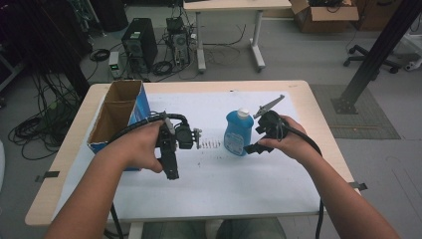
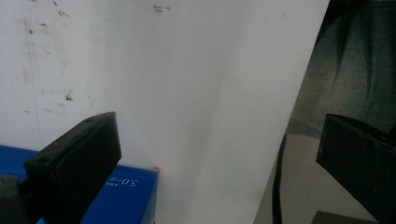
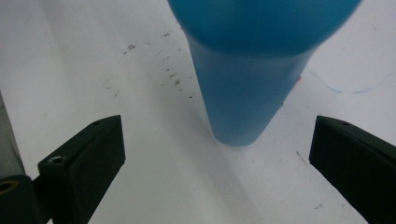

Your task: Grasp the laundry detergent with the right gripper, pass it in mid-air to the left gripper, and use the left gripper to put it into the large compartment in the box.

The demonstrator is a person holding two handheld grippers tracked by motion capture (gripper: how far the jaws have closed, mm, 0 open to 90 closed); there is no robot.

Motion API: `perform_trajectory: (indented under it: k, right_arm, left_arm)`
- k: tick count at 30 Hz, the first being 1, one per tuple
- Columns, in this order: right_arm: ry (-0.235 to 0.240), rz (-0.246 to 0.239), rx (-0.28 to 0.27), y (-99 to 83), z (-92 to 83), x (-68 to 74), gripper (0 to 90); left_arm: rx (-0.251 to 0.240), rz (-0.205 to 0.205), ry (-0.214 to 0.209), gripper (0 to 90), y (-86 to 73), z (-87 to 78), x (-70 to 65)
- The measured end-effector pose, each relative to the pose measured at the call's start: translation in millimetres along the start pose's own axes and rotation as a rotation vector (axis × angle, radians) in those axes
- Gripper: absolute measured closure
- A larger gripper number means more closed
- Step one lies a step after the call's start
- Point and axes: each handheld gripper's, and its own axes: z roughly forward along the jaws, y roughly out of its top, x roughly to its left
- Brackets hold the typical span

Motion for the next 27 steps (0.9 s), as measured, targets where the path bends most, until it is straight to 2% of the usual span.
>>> perform_trajectory:
  k: [27]
  right_arm:
    - [-0.042,0.024,-0.129,-5.5,20.7,-2.0,2.9]
  left_arm:
    - [0.005,0.009,-0.024,0.2,4.7,9.7,-1.0]
